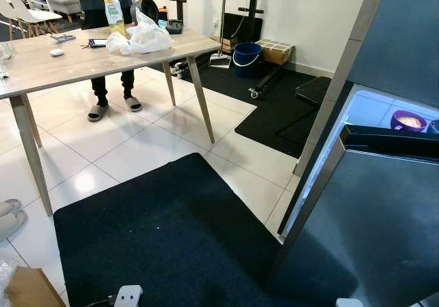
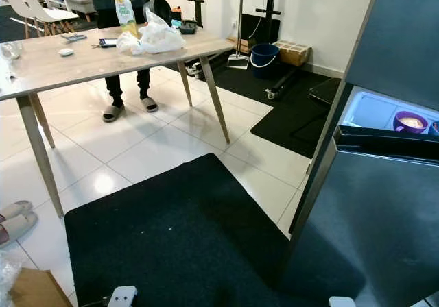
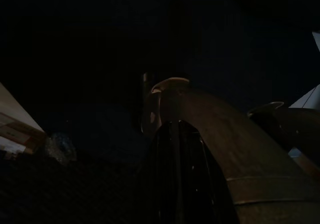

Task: Restocking fridge

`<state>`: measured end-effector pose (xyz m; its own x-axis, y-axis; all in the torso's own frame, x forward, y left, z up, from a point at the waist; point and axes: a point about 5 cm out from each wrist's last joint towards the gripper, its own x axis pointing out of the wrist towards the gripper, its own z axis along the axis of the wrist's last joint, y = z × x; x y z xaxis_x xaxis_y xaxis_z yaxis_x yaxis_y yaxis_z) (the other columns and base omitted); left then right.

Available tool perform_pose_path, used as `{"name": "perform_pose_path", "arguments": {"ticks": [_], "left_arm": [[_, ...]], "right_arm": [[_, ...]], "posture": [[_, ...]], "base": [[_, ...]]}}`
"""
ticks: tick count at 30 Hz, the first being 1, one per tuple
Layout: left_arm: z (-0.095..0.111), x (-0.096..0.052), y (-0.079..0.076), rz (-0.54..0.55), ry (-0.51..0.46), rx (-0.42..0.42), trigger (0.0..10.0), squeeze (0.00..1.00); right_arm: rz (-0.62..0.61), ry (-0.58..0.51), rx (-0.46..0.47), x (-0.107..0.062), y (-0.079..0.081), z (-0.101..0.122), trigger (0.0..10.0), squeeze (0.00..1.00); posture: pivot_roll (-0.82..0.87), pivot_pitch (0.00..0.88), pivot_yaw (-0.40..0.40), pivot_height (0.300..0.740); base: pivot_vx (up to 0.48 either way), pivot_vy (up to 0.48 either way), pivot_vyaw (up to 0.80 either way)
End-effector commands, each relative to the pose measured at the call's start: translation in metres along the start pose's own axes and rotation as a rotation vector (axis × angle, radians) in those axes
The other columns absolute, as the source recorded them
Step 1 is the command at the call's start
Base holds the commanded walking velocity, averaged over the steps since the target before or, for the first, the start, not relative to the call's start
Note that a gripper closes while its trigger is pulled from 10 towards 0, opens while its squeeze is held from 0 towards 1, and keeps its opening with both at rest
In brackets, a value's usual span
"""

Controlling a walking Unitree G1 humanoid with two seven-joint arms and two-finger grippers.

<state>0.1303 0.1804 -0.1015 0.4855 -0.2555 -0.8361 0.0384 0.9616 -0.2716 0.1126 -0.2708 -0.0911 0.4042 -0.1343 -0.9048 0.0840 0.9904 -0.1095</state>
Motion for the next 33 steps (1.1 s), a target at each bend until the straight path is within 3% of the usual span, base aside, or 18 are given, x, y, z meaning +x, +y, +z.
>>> {"name": "perform_pose_path", "arguments": {"ticks": [1,16,33], "left_arm": [[-0.005,0.001,-0.003,-0.001,0.019,-0.022,10.0,0.00],[-0.014,-0.004,0.004,0.010,0.034,-0.039,10.0,0.00],[-0.013,-0.001,-0.004,-0.016,0.038,-0.021,10.0,0.00]], "right_arm": [[0.000,-0.002,-0.002,0.000,-0.001,0.003,10.0,0.00],[-0.009,0.004,0.042,0.000,0.002,-0.003,10.0,0.00],[-0.007,0.028,0.064,-0.001,0.001,-0.009,10.0,0.00]], "posture": [[0.04,0.000,-0.055,0.740],[0.03,0.000,-0.040,0.740],[0.02,0.000,-0.038,0.740]], "base": [[0.000,0.000,0.00],[0.000,0.000,0.00],[0.000,0.000,0.00]]}}
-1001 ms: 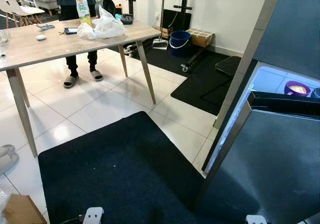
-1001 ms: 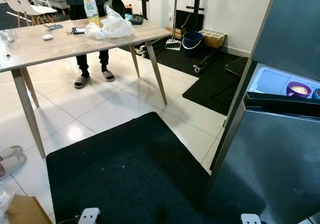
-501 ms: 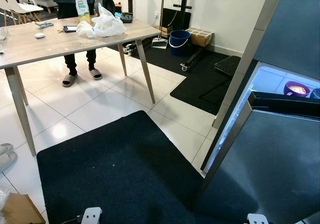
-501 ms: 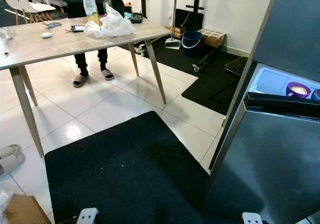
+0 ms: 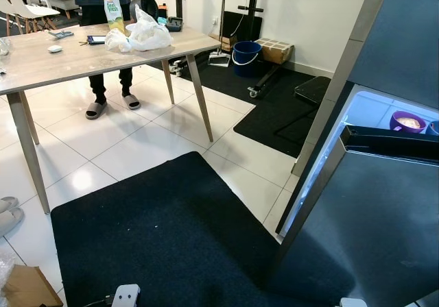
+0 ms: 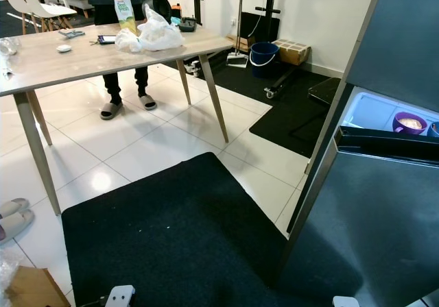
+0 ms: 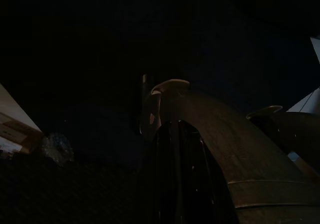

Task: Restocking fridge

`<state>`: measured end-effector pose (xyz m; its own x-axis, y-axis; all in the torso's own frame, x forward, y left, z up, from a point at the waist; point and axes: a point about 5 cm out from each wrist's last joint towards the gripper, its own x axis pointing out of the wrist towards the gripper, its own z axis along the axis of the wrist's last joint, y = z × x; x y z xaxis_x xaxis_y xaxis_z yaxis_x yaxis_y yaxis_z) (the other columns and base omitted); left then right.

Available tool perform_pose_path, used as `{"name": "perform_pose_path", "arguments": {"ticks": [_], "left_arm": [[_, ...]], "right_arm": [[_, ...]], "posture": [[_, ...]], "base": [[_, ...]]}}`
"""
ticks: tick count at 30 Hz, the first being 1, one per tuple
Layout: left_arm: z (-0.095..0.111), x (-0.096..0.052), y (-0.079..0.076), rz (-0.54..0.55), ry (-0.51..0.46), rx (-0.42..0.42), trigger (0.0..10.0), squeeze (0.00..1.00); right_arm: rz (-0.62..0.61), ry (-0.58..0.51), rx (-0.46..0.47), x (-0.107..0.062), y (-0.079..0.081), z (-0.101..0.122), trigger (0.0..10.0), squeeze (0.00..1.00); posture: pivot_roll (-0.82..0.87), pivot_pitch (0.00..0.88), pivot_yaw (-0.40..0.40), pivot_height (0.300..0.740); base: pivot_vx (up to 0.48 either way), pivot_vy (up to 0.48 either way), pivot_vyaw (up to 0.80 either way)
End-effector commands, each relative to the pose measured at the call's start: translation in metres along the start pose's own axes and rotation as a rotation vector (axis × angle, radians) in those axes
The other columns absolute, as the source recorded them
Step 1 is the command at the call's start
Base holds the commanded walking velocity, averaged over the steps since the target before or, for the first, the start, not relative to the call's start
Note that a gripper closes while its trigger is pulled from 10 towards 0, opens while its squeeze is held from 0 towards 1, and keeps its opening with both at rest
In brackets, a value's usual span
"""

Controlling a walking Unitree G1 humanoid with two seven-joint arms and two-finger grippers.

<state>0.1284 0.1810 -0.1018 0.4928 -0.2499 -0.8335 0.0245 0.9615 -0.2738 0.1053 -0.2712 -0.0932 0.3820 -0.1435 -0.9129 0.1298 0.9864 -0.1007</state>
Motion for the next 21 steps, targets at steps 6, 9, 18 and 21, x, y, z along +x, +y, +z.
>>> {"name": "perform_pose_path", "arguments": {"ticks": [6,9,18,21], "left_arm": [[-0.0130,-0.0011,-0.0035,-0.021,0.050,-0.008,10.0,0.00],[-0.0131,-0.0014,-0.0031,-0.021,0.051,-0.008,10.0,0.00],[-0.0160,-0.0026,-0.0017,-0.019,0.060,-0.003,10.0,0.00],[-0.0154,-0.0024,-0.0020,-0.020,0.059,-0.003,10.0,0.00]], "right_arm": [[0.010,0.010,0.017,0.0003,0.0040,-0.0039,10.0,0.00],[0.013,0.010,0.017,0.0004,0.0048,-0.0042,10.0,0.00],[0.014,0.017,0.017,-0.0004,0.0036,-0.0077,10.0,0.00],[0.013,0.016,0.016,-0.0003,0.0034,-0.0071,10.0,0.00]], "posture": [[0.03,0.000,-0.041,0.740],[0.03,0.000,-0.041,0.740],[0.03,0.000,-0.043,0.740],[0.03,0.000,-0.045,0.740]], "base": [[0.217,0.000,0.00],[0.365,0.000,0.00],[0.392,0.000,0.00],[0.399,0.000,0.00]]}}
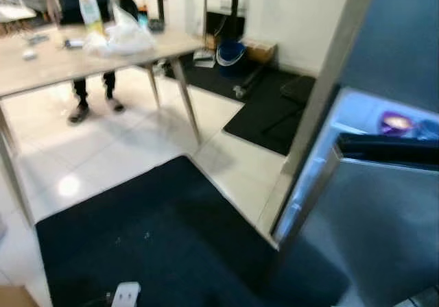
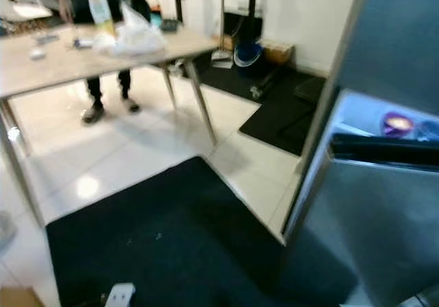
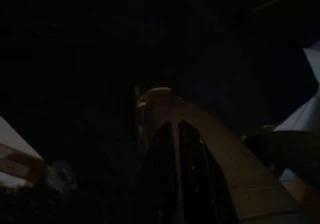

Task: Restocking fridge

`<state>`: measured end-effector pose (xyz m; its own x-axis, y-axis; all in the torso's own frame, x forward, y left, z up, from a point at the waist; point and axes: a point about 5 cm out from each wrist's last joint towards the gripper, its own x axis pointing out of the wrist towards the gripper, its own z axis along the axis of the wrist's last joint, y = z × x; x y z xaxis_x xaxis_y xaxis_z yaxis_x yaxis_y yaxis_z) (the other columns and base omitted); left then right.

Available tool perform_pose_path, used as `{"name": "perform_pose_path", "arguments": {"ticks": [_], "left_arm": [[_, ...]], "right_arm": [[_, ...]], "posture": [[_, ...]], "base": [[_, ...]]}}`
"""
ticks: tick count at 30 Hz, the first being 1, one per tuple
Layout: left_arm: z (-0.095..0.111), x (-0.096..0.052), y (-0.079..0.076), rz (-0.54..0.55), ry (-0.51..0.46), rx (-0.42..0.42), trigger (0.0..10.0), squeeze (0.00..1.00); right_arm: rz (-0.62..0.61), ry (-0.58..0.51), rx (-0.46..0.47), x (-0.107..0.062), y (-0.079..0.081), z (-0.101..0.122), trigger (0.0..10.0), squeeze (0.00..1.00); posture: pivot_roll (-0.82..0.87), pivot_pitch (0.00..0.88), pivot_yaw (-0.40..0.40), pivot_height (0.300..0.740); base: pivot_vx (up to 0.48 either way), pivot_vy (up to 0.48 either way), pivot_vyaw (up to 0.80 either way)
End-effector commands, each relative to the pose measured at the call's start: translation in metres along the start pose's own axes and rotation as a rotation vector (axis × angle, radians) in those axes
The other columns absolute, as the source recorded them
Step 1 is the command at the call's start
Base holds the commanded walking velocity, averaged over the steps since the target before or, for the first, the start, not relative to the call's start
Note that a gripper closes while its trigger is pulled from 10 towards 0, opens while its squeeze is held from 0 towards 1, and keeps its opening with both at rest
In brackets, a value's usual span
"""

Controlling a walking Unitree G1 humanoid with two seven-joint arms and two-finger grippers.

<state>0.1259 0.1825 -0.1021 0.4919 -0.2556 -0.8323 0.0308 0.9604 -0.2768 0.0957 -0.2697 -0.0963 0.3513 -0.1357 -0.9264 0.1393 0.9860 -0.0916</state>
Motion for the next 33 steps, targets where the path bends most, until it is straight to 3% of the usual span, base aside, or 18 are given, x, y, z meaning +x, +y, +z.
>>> {"name": "perform_pose_path", "arguments": {"ticks": [1,10,14,29,33], "left_arm": [[-0.013,-0.001,-0.004,-0.016,0.056,-0.007,10.0,0.00],[-0.014,0.000,-0.006,-0.014,0.057,-0.009,10.0,0.00],[-0.012,0.000,-0.005,-0.001,0.051,-0.018,10.0,0.00],[-0.016,0.001,-0.009,-0.012,0.060,-0.023,10.0,0.00],[-0.016,0.001,-0.010,-0.016,0.063,-0.020,10.0,0.00]], "right_arm": [[0.008,-0.021,0.005,0.001,0.003,0.004,10.0,0.00],[0.004,-0.019,-0.004,0.001,0.002,0.005,10.0,0.00],[-0.006,-0.006,-0.010,0.001,0.001,0.003,10.0,0.00],[-0.048,0.034,-0.007,-0.001,-0.004,-0.006,10.0,0.00],[-0.137,0.038,0.056,-0.003,-0.014,-0.006,10.0,0.00]], "posture": [[0.03,0.000,-0.045,0.740],[0.03,0.000,-0.049,0.740],[0.04,0.000,-0.051,0.740],[0.04,0.000,-0.057,0.740],[0.04,0.000,-0.057,0.740]], "base": [[0.401,0.000,0.00],[0.399,0.000,0.00],[0.356,0.000,-0.79],[0.000,0.000,-0.05],[0.000,0.000,0.00]]}}
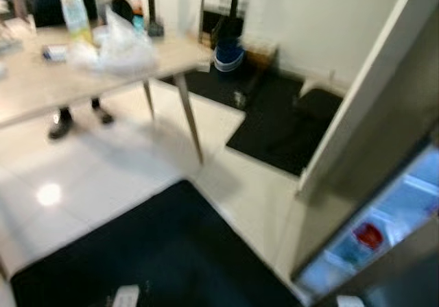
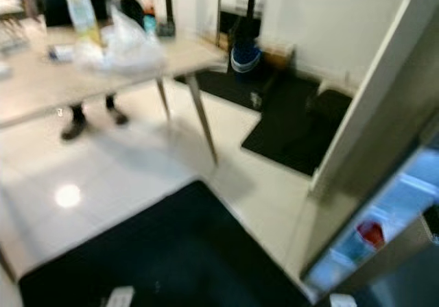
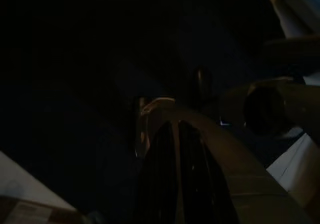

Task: Restocking fridge

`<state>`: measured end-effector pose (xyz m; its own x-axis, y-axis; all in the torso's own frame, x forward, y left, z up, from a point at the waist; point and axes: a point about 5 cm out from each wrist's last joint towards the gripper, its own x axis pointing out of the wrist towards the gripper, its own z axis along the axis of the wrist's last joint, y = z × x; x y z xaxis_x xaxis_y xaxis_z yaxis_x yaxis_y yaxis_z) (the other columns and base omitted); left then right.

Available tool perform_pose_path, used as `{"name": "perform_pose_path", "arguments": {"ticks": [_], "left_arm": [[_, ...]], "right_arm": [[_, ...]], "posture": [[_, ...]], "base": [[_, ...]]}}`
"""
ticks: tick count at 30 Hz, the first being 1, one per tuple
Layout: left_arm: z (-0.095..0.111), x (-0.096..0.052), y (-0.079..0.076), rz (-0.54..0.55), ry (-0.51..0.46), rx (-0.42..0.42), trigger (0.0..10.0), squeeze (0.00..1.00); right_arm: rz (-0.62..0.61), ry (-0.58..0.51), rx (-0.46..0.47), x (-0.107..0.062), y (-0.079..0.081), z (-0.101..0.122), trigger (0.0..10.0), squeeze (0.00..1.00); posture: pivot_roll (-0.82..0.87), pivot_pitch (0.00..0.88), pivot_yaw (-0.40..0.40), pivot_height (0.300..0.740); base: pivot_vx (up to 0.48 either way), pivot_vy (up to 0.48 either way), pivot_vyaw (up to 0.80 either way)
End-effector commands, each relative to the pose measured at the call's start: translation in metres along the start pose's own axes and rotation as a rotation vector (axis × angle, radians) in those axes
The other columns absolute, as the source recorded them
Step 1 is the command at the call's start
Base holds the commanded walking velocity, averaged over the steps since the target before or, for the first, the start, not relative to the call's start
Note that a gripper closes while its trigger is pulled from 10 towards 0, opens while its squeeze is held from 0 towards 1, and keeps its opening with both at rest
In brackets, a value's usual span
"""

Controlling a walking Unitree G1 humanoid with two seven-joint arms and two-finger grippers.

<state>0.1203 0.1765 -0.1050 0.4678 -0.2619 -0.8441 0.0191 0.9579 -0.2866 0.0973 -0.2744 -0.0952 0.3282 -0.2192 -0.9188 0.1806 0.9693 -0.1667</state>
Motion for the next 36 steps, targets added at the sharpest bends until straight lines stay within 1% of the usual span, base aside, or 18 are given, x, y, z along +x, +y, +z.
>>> {"name": "perform_pose_path", "arguments": {"ticks": [1,3,4,7,10,14,18,19,21,22,23,25,26,27,29,31,35,36], "left_arm": [[-0.009,0.000,-0.005,-0.013,0.035,-0.005,10.0,0.00],[-0.009,0.000,-0.005,-0.014,0.035,-0.005,10.0,0.00],[-0.009,0.000,-0.005,-0.014,0.035,-0.005,10.0,0.00],[-0.009,0.000,-0.005,-0.014,0.036,-0.004,10.0,0.00],[-0.010,0.000,-0.005,-0.014,0.038,-0.003,10.0,0.00],[-0.009,0.000,-0.006,-0.023,0.033,-0.002,10.0,0.00],[-0.009,0.001,-0.006,-0.025,0.031,-0.002,10.0,0.00],[-0.008,0.001,-0.006,-0.025,0.030,-0.002,10.0,0.00],[-0.008,0.001,-0.006,-0.026,0.032,0.003,10.0,0.00],[-0.008,0.001,-0.006,-0.026,0.032,0.004,10.0,0.00],[-0.008,0.001,-0.006,-0.026,0.033,0.005,10.0,0.00],[-0.008,0.001,-0.006,-0.026,0.033,0.005,10.0,0.00],[-0.008,0.001,-0.006,-0.026,0.033,0.005,10.0,0.00],[-0.008,0.000,-0.005,-0.026,0.033,0.005,10.0,0.00],[-0.008,0.000,-0.005,-0.026,0.032,0.006,10.0,0.00],[-0.009,0.000,-0.005,-0.026,0.032,0.005,10.0,0.00],[-0.008,0.000,-0.005,-0.026,0.031,0.003,10.0,0.00],[-0.009,0.000,-0.006,-0.026,0.031,0.002,10.0,0.00]], "right_arm": [[-0.084,0.029,0.069,-0.002,-0.014,-0.008,10.0,0.00],[-0.163,0.030,0.132,-0.004,-0.026,-0.009,10.0,0.00],[-0.163,0.030,0.132,-0.004,-0.026,-0.009,10.0,0.00],[-0.240,0.024,0.184,-0.007,-0.039,-0.009,10.0,0.00],[-0.264,0.022,0.201,-0.008,-0.044,-0.008,10.0,0.00],[-0.268,0.023,0.207,-0.008,-0.044,-0.008,10.0,0.00],[-0.275,0.001,0.238,-0.008,-0.044,-0.005,10.0,0.00],[-0.273,-0.023,0.266,-0.007,-0.045,-0.001,10.0,0.00],[-0.230,-0.122,0.372,-0.007,-0.044,0.014,10.0,0.00],[-0.212,-0.199,0.460,-0.008,-0.047,0.026,10.0,0.00],[-0.203,-0.250,0.517,-0.009,-0.049,0.034,10.0,0.00],[-0.206,-0.358,0.644,-0.013,-0.061,0.049,10.0,0.00],[-0.206,-0.358,0.644,-0.013,-0.061,0.049,10.0,0.00],[-0.210,-0.403,0.696,-0.015,-0.067,0.056,10.0,0.00],[-0.214,-0.448,0.722,-0.018,-0.074,0.063,10.0,0.00],[-0.215,-0.489,0.738,-0.021,-0.079,0.070,10.0,0.00],[-0.214,-0.516,0.749,-0.023,-0.083,0.075,10.0,0.00],[-0.208,-0.552,0.760,-0.025,-0.086,0.083,10.0,0.00]], "posture": [[0.04,0.000,-0.057,0.740],[0.04,0.000,-0.057,0.740],[0.04,0.000,-0.057,0.740],[0.04,0.000,-0.059,0.740],[0.04,0.000,-0.059,0.740],[0.04,0.000,-0.059,0.740],[0.04,0.000,-0.059,0.740],[0.04,0.000,-0.059,0.740],[0.04,0.000,-0.059,0.740],[0.04,0.000,-0.059,0.740],[0.04,0.000,-0.059,0.740],[0.04,0.000,-0.059,0.740],[0.04,0.000,-0.059,0.740],[0.03,0.000,-0.057,0.740],[0.03,0.000,-0.058,0.740],[0.03,0.000,-0.058,0.740],[0.03,0.000,-0.058,0.740],[0.03,0.000,-0.062,0.740]], "base": [[0.000,0.000,0.00],[0.000,0.000,0.00],[0.000,0.000,0.00],[0.000,0.000,0.00],[0.000,0.000,0.00],[0.000,0.000,0.00],[0.000,0.000,0.00],[0.000,0.000,0.00],[0.000,0.000,0.00],[0.000,0.000,0.00],[0.000,0.000,0.00],[0.000,0.000,0.00],[0.000,0.000,0.00],[0.000,0.000,0.00],[0.000,0.000,0.00],[0.000,0.000,0.00],[0.000,0.000,0.00],[0.000,0.000,0.00]]}}
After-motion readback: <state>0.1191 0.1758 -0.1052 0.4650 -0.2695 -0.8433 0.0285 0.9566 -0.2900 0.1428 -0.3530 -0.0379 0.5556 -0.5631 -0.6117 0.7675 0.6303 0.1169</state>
